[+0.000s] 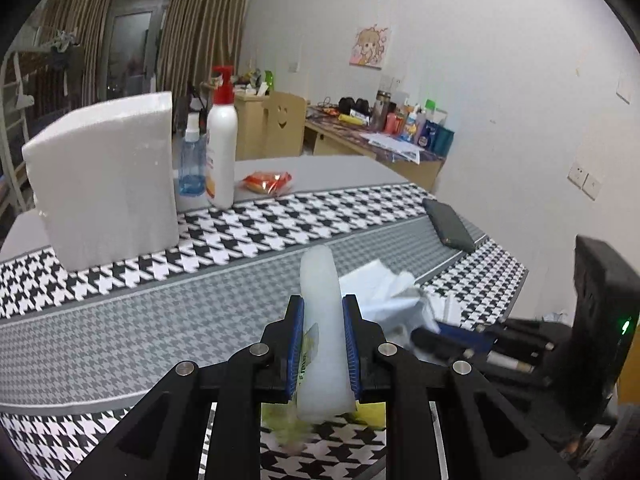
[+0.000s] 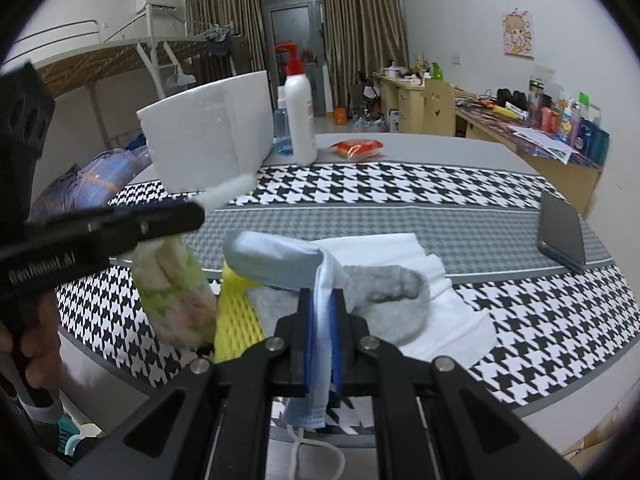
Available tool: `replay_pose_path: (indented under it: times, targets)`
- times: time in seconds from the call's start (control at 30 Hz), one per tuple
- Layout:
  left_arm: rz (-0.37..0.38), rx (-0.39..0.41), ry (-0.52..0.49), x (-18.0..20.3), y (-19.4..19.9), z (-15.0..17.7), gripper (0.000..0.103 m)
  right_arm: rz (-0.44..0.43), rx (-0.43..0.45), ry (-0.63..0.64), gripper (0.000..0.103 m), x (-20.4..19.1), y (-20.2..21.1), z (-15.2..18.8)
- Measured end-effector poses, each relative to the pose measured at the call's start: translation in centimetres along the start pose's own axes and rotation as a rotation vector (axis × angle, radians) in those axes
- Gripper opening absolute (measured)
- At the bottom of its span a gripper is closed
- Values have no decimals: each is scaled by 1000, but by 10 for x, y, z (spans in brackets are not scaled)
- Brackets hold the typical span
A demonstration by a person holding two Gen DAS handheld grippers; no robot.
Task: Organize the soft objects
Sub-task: 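Lift the white foam tube with the left tool while the right tool lifts the blue mask, then carry the foam tube and blue mask toward the white foam box with both tools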
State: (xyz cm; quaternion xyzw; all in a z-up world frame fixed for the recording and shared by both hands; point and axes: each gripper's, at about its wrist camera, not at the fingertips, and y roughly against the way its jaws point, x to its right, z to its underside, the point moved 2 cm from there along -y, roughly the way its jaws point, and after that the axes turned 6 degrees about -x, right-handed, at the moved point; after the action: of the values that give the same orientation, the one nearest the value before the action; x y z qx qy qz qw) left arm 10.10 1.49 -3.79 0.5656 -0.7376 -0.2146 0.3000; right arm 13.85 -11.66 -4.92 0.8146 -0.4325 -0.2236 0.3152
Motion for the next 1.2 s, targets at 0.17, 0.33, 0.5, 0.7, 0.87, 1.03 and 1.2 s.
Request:
replay_pose_path:
  times: [0.17, 0.33, 0.5, 0.7, 0.87, 1.03, 1.2]
  targets:
    - [26, 39, 2, 3, 9, -10, 21, 3, 4, 5, 11, -3, 2, -1]
    - [41, 32, -2, 6, 5, -2, 21, 13, 25, -31, 11, 6, 11, -4]
    - [17, 13, -13, 8, -6, 8, 23, 34, 45, -75, 11, 21, 20, -7]
    - [-41, -66, -40, 2, -26, 22, 30, 44, 55, -95, 11, 29, 23, -7]
    - [-99, -61, -56, -6, -23, 21, 58, 46, 58, -105, 11, 31, 22, -7]
    - [-113, -90, -121, 1, -25, 25, 59, 55, 56, -110, 11, 33, 22, -8]
    - [-128, -137, -143, 5, -39, 35, 59, 56, 67, -130, 11, 38, 25, -9]
